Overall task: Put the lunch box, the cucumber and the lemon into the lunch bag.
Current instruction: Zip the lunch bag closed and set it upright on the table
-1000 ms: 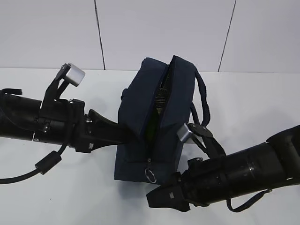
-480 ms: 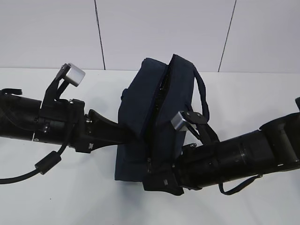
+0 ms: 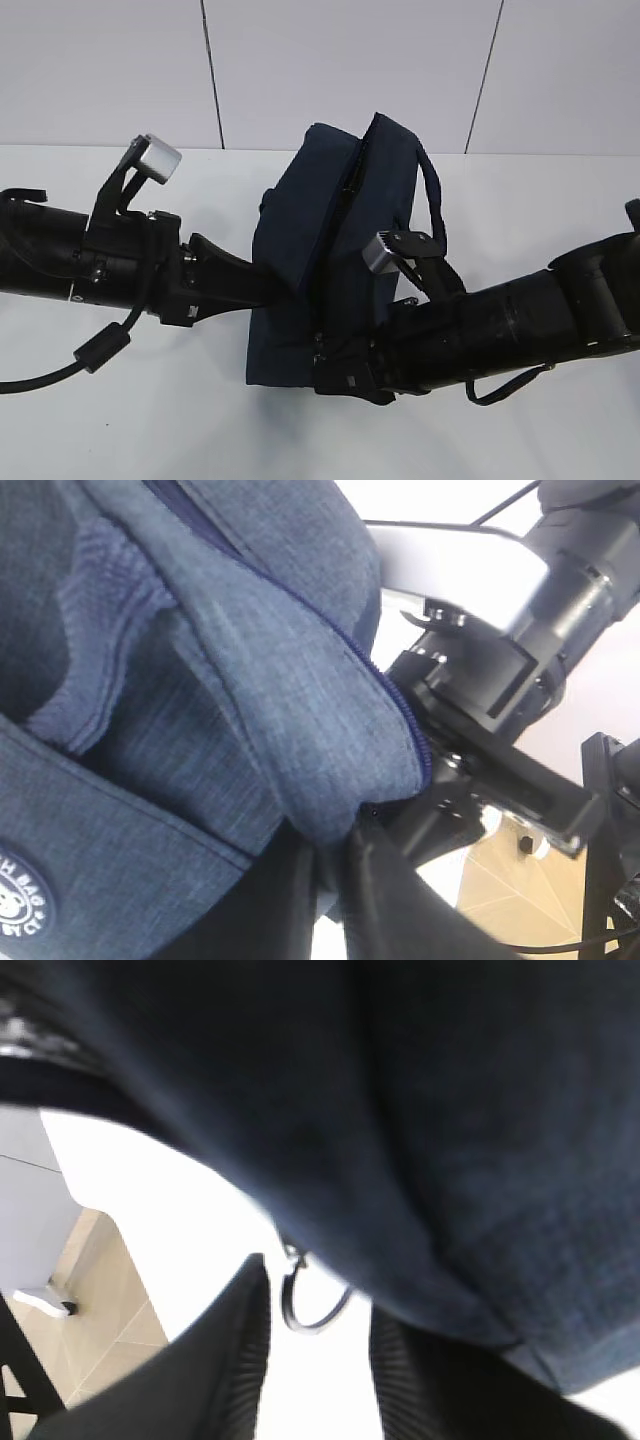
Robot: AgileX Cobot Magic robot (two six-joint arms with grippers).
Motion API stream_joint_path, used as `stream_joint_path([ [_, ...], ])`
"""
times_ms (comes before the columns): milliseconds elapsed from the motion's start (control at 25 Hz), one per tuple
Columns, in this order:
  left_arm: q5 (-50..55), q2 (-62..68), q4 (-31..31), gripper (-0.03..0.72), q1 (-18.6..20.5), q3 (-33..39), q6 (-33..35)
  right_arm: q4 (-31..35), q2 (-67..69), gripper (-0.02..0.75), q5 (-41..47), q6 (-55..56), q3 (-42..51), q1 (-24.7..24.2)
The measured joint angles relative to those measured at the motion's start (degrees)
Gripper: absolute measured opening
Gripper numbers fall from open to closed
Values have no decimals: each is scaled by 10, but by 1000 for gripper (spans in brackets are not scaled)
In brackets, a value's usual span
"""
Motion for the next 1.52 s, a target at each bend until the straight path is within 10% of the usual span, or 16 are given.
stream_joint_path([
  [240,0,1,0,14,0,0,0,0,18,20,-4,-1,-2,0],
  [600,0,1,1,13,0,0,0,2,28,20,26,0,-3,0],
  [920,4,1,1,13,0,0,0,0,28,223,24,24,-16,0],
  [1240,7,1,0,13,0,0,0,0,49,244,21,38,-49,0],
  [1520,9,1,0,13,0,0,0,0,63,20,26,41,-50,0],
])
